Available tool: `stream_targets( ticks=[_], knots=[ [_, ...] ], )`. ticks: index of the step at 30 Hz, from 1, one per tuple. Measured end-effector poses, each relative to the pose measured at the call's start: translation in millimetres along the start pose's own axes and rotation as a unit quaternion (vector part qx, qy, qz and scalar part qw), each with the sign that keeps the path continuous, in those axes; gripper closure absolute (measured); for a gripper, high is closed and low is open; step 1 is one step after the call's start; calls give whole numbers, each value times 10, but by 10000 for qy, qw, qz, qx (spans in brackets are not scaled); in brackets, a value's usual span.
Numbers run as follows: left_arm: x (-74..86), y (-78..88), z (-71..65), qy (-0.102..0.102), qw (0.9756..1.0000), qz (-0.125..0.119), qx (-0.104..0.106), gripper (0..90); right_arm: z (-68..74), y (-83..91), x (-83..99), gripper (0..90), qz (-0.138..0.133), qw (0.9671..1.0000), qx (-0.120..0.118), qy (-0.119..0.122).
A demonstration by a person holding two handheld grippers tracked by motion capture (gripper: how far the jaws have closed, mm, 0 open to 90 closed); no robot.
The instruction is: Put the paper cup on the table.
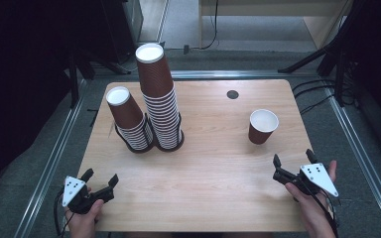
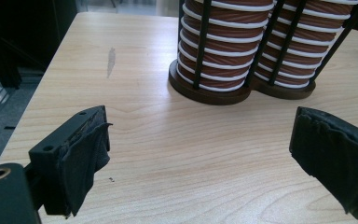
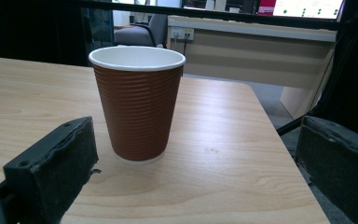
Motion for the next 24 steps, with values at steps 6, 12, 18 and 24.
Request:
stream_targets(
  ticks=[6,12,18,24],
  knots=[
    [1,-1,-2,-1,10000,-1,-9,50,-29,109,15,0,-57,10000,4,-31],
    [1,0,-2,-7,10000,2,-15,50,-59,208,37,0,-110,9999,22,-32],
    [1,2,-2,-4,10000,0,-23,50,-93,299,62,0,-139,9999,51,-48],
    [1,2,-4,-13,10000,0,-31,50,-143,400,90,0,-157,9998,111,-25]
  ],
)
Point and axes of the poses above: each handheld gripper's, and its own axes: y roughly backward along the jaws, x roughly out of its underside, z roughly to its left, the point moved 1 cm from there along -y, roughly forward along the jaws, and after that the axes turned 12 degrees about -x, right-handed, at the moved point
